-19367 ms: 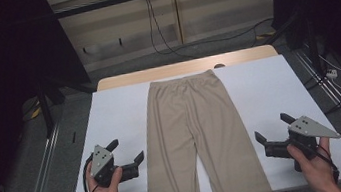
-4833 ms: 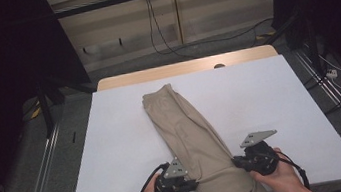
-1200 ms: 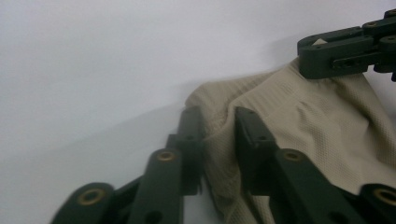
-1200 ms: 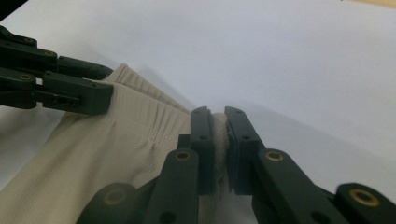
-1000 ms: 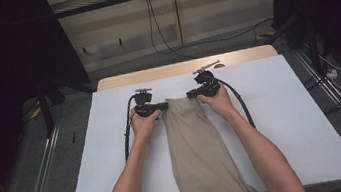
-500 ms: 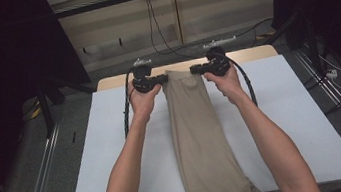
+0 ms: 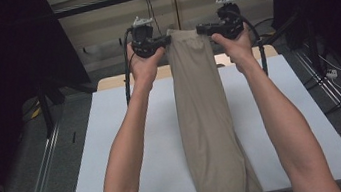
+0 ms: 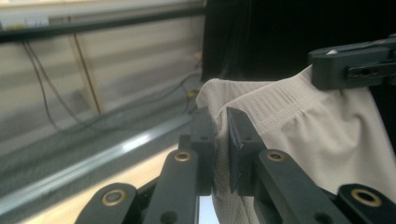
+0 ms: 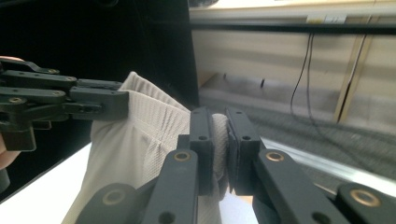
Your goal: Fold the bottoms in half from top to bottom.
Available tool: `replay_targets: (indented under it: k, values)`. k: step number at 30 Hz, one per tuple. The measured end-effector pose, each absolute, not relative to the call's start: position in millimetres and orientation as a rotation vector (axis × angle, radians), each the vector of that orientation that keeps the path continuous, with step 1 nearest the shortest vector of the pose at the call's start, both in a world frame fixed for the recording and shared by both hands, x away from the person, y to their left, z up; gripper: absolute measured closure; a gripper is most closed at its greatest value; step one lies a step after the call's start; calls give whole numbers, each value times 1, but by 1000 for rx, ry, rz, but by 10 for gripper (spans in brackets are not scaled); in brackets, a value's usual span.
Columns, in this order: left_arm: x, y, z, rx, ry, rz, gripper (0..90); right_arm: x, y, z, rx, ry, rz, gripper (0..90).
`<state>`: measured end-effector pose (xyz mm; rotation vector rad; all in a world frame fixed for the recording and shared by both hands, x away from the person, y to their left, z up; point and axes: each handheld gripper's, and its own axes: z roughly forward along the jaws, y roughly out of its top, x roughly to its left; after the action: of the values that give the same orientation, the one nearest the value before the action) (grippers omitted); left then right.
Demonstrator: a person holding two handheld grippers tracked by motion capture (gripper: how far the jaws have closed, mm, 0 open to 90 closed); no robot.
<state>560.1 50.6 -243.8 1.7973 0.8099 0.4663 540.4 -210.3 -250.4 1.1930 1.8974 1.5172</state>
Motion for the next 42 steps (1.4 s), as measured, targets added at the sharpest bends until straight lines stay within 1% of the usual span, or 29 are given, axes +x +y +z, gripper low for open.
replay_targets:
  k: [3,8,12,14,21,27,31,33,38,40,42]
  values:
    - [554,48,-244,1814,785,462,826,535,-215,-247,1182,1892,1537,832]
    - [539,51,-269,1825,773,396,826,521,-219,-269,1211,1907,1537,832]
    - [517,56,-280,1824,722,368,826,502,-221,-280,1203,1949,1542,833]
    - [501,59,-284,1832,706,382,826,491,-222,-285,1197,1971,1548,833]
    - [454,71,-308,1861,647,312,826,443,-219,-309,1162,2033,1577,834]
    - [416,73,-327,1902,603,283,825,404,-220,-330,1151,2078,1565,834]
    - [386,78,-347,1918,565,231,823,373,-222,-345,1127,2109,1588,832]
    - [372,78,-359,1983,535,239,821,358,-221,-356,1101,2146,1571,827]
    - [338,81,-388,2053,512,158,821,325,-218,-389,1067,2281,1503,826]
    - [331,82,-393,2085,506,116,822,313,-217,-400,1078,2312,1497,824]
    - [322,82,-397,2112,484,123,822,302,-214,-408,1072,2351,1468,820]
